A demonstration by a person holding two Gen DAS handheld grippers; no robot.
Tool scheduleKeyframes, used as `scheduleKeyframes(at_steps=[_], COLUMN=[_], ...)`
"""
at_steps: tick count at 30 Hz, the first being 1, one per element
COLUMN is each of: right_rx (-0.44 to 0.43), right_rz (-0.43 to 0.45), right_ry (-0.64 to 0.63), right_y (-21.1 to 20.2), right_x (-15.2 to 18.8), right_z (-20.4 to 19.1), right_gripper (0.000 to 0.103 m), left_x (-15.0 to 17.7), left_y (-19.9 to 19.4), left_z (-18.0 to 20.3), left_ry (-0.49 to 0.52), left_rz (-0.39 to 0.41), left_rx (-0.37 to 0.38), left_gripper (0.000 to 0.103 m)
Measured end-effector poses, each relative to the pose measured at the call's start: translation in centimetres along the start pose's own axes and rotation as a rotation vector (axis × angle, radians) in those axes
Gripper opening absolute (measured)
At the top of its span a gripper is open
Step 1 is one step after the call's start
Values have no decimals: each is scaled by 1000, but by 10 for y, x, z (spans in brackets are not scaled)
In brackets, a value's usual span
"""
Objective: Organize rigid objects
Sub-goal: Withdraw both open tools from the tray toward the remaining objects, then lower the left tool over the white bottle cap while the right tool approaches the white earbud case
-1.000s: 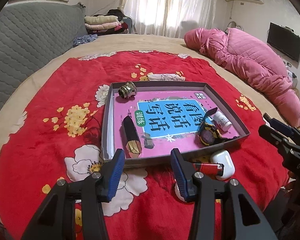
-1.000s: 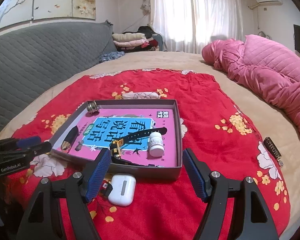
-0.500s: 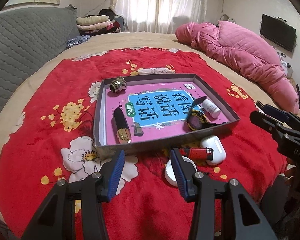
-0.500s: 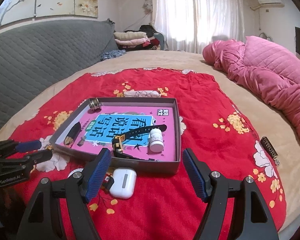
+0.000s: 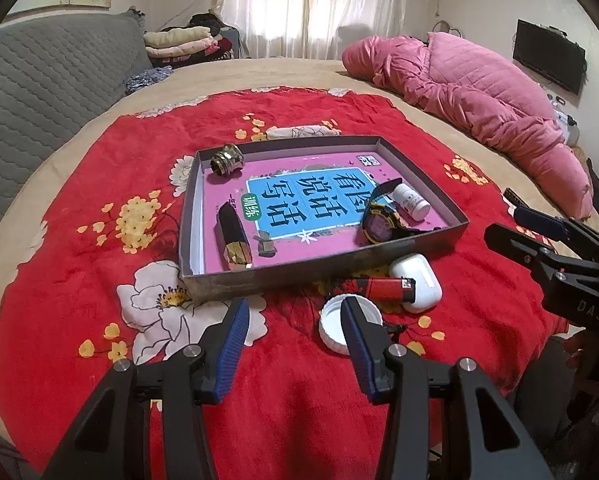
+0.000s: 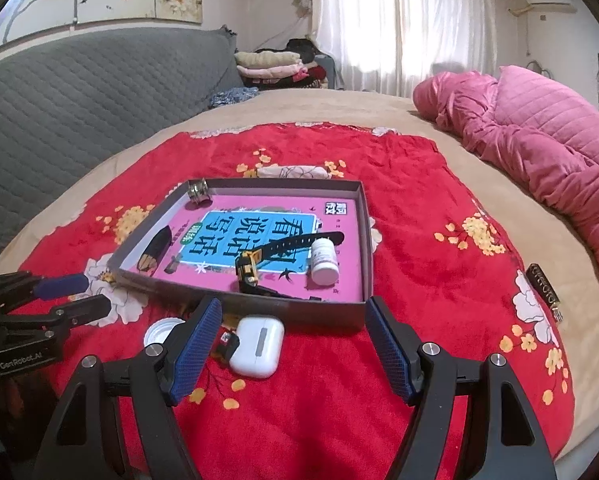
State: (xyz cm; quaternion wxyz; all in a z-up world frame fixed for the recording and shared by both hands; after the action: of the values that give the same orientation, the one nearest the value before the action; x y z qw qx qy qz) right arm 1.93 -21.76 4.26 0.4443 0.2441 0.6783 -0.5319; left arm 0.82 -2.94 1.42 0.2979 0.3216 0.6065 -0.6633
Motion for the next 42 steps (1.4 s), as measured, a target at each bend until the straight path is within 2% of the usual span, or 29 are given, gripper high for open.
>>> scheduleKeyframes(at_steps=[20,33,42], right_rx=[-14,-23,-33], right_rz=[-93,-121,-146], right_ry=[-28,-23,-16], right_y=[7,13,21], right_x=[18,24,33], right_z=[-10,-10,-10], right_gripper=[75,75,75], left_x=[12,20,23], left_y=[6,16,23], left_z=[14,16,13], left_ry=[36,19,-1], left_rz=[-61,-112,-116], left_rx=[50,94,111], left_gripper=[47,47,47])
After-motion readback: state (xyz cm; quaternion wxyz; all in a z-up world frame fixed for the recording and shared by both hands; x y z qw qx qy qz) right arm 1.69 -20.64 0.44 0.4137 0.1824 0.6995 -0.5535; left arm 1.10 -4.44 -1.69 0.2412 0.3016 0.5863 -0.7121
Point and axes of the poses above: each gripper's, at about its wrist camera, not at the fingertips, and y roughly the way its jaws point, z to its right, x to its underside, the point moved 1 cm from there along y, roughly the way its jaws point, and after that the axes turned 11 degrees about z, right-handed, at the moved point
